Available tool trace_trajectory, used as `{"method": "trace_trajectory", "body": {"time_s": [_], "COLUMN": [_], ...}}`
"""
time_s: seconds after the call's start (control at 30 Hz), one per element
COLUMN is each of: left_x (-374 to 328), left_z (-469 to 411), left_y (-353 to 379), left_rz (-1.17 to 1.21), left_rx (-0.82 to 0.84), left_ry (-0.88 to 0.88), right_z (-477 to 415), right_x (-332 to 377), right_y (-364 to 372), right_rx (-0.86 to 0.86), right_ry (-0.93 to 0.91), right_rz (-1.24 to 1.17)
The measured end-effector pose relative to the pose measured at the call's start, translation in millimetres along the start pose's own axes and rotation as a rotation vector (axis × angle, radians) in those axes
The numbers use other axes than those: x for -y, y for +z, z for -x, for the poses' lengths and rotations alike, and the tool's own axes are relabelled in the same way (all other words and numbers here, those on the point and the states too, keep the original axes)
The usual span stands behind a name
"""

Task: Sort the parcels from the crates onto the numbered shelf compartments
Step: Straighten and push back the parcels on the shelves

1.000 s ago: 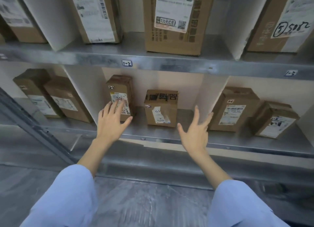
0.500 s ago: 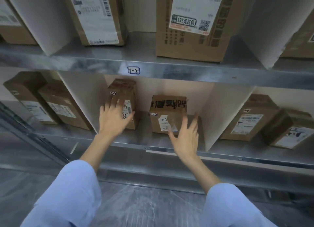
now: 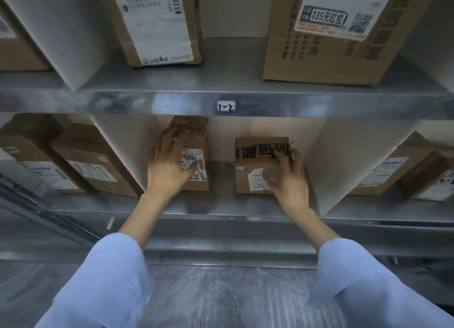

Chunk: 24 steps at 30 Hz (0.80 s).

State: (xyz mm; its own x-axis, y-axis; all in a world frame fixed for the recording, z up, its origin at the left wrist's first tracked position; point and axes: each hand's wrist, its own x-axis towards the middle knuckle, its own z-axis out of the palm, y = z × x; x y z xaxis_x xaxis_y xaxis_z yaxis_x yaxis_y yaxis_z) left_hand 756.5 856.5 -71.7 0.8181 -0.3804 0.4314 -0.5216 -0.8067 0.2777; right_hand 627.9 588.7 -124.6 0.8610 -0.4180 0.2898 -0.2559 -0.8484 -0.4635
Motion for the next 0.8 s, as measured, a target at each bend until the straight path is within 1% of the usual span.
{"method": "trace_trajectory", "body": {"time_s": [0.17,0.33,0.47,0.63,0.8], "left_x": [6.7,9.5,7.8,9.3,-11.9], "left_z": [1.7,3.6,3.3,-5.8,9.1], "left_y": [1.6,1.6,1.1,-10.6,-44.4], "left_rz": [-0.09,-0.129,-0.133,-0.125,-0.125], "left_rx": [0.006,0.005,0.036,0.149,0.103], "left_ry": [0.058,0.067,0.07,0.089,0.163], "right_z": [-5.2,-9.6,-10.1,-4.1,18.3], "right_x": [-3.8,-0.2,2.2,6.0,22.1], "right_y": [2.6,2.4,-2.6,-26.2,-61.9], "right_rx": [-0.008,0.003,0.03,0.103,0.086], "right_ry": [0.014,0.044,0.048,0.037,0.005], "right_rz": [-0.019,-0.01,0.088,0.235,0.314]}}
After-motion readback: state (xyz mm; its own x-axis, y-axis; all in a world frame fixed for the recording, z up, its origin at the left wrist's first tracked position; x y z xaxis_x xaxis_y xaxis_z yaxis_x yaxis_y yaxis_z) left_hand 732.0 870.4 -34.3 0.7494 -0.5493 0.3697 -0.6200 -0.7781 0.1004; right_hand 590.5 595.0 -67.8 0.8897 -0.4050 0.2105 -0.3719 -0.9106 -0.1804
